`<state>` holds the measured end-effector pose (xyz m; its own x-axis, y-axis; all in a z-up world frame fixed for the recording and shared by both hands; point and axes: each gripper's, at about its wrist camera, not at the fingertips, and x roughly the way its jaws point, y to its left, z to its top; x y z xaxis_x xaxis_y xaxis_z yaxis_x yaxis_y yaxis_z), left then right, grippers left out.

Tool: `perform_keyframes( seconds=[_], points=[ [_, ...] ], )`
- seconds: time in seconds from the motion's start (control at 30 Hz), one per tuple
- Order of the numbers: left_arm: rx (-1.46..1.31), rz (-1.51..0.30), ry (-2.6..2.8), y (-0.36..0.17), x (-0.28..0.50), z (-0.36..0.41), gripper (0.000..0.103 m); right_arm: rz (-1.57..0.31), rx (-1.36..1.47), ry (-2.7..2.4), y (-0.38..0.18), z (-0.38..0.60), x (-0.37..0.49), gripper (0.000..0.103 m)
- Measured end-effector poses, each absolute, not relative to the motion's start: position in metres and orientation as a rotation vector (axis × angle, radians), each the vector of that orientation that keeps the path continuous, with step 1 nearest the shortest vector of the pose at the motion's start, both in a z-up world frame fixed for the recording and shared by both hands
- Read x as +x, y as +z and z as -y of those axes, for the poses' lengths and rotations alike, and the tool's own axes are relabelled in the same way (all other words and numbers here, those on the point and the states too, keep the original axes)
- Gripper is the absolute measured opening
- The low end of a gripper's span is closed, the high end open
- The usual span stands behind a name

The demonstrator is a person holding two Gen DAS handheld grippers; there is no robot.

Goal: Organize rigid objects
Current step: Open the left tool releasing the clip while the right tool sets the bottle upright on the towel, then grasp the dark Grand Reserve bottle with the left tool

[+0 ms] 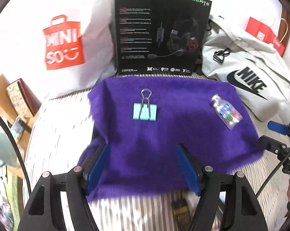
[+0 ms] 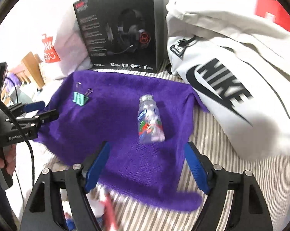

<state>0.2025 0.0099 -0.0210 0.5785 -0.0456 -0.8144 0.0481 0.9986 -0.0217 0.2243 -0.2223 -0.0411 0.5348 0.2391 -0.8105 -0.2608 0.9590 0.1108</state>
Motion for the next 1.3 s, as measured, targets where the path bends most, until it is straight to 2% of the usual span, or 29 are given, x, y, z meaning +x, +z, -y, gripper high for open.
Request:
perform_keyframes(
  seconds=[0.2, 0.47, 0.93, 1.1, 1.3],
  points=[
    [-0.019, -0.956, -0.072, -0.024, 0.149, -0.012, 0.072, -0.959, 0.027, 0.287, -0.037, 0.227, 0.171, 0.082],
    [-0.015, -1.021, -0.101, -0.062, 0.111, -0.002, 0.072, -1.008, 0.049, 0.255, -0.054, 0.234, 0.122, 0.082],
    [0.082, -1.028, -0.075, -0.091, 0.118, 0.03, 0.075, -1.026, 0.134, 0.258, -0.066, 0.241, 0.096, 0.082],
    [0.055, -1.015, -0.049, -0.09, 0.11, 0.01, 0.076, -1.043, 0.11, 0.257, -0.074, 0.235, 0.095, 0.082],
    [0.064, -0.985, -0.086, -0.09, 0.108, 0.01, 0.07, -1.038, 0.116, 0.27, -0.076, 0.236, 0.092, 0.082]
  ],
)
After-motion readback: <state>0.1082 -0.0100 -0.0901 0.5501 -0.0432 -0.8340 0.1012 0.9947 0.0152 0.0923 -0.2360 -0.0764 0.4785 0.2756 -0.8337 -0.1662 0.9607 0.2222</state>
